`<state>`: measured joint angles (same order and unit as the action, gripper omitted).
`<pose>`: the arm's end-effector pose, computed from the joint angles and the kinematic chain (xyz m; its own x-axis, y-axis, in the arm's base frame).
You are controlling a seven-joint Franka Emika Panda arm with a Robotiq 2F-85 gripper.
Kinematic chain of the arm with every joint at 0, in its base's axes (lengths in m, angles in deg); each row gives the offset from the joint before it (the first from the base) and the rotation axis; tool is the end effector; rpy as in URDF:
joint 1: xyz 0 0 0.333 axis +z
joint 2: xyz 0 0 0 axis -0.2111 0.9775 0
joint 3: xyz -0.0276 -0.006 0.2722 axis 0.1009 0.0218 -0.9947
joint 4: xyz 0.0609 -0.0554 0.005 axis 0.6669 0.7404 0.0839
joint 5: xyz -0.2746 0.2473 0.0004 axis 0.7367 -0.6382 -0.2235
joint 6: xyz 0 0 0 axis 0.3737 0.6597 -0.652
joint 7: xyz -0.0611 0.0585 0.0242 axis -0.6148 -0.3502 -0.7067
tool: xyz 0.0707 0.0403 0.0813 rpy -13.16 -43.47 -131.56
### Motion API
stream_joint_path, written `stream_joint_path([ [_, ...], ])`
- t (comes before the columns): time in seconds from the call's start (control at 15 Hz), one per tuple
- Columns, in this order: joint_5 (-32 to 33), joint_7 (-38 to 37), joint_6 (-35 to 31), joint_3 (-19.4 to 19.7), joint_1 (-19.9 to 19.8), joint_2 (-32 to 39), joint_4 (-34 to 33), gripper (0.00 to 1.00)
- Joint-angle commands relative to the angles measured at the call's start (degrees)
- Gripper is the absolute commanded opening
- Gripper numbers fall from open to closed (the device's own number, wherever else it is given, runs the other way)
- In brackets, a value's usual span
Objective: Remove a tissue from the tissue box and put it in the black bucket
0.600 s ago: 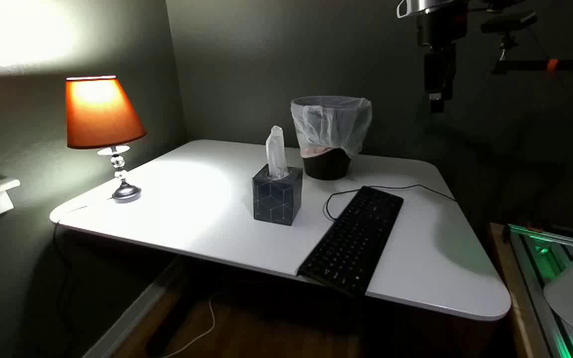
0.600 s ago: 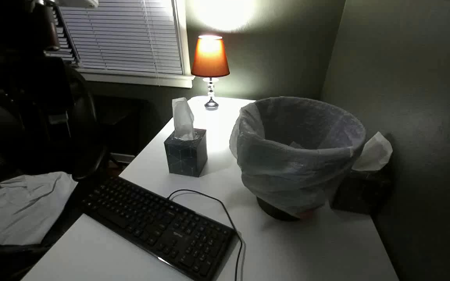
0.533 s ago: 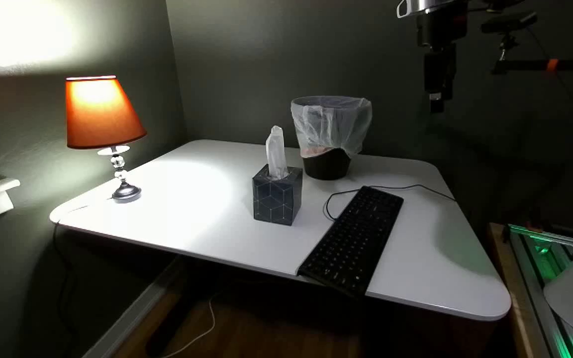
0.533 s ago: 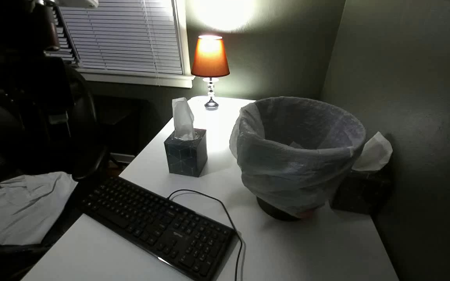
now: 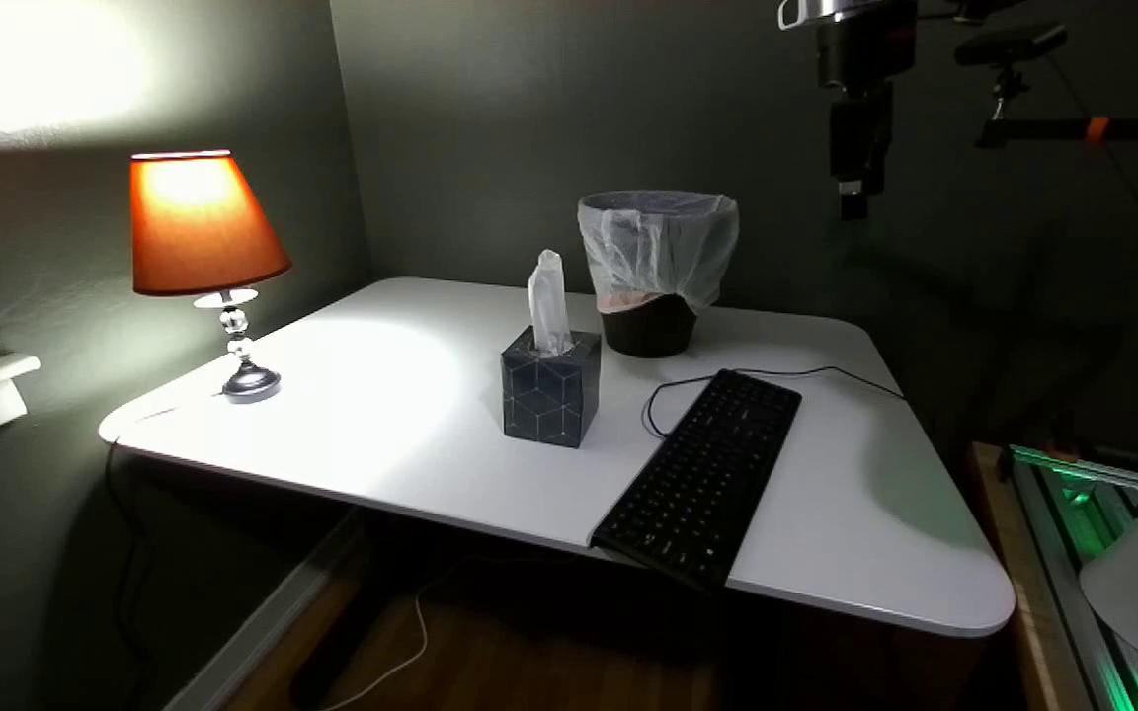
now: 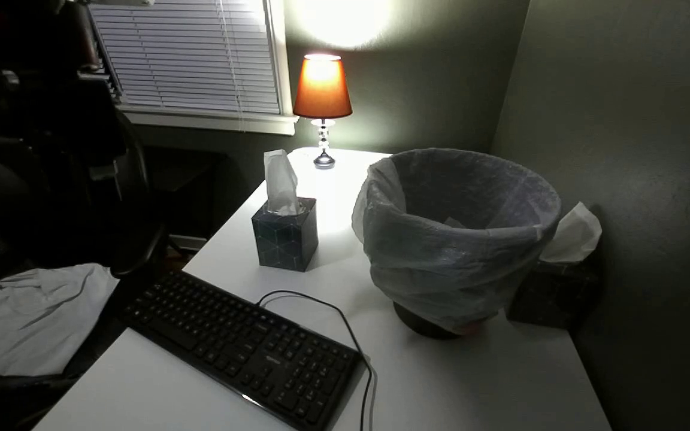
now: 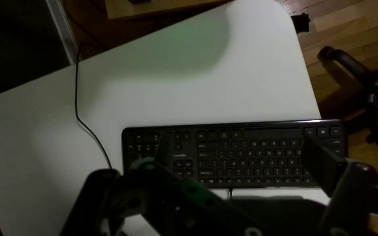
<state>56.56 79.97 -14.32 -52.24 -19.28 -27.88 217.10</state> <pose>0.3445 -0.0722 0.4353 0.9775 -0.1306 -0.1654 -0.1079 -0.9843 0.1394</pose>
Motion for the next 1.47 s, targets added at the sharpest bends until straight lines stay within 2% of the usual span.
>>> stream_joint_path([
  [0.0, 2.7, 2.1, -8.2, 0.4, 1.6, 8.0, -5.7, 1.00],
  [0.27, 4.2, 6.4, -20.8, 0.4, 3.1, 15.9, -9.8, 1.00],
  [0.4, 2.1, 8.9, -26.7, 1.1, 4.0, 19.8, -11.6, 1.00],
  [0.6, -4.1, 12.1, -35.1, 2.2, 4.9, 25.8, -14.4, 1.00],
  [0.73, -12.2, 15.0, -39.1, 3.0, 5.6, 29.5, -16.6, 1.00],
  [0.93, -26.3, 19.6, -39.7, 3.1, 5.6, 33.9, -20.6, 1.00],
  [1.07, -33.3, 20.6, -38.8, 2.5, 4.7, 36.4, -23.0, 1.00],
  [1.2, -36.7, 17.8, -38.6, 2.0, 3.8, 38.6, -24.8, 1.00],
  [1.4, -35.1, 11.7, -43.1, 1.7, 3.4, 40.9, -25.8, 1.00],
])
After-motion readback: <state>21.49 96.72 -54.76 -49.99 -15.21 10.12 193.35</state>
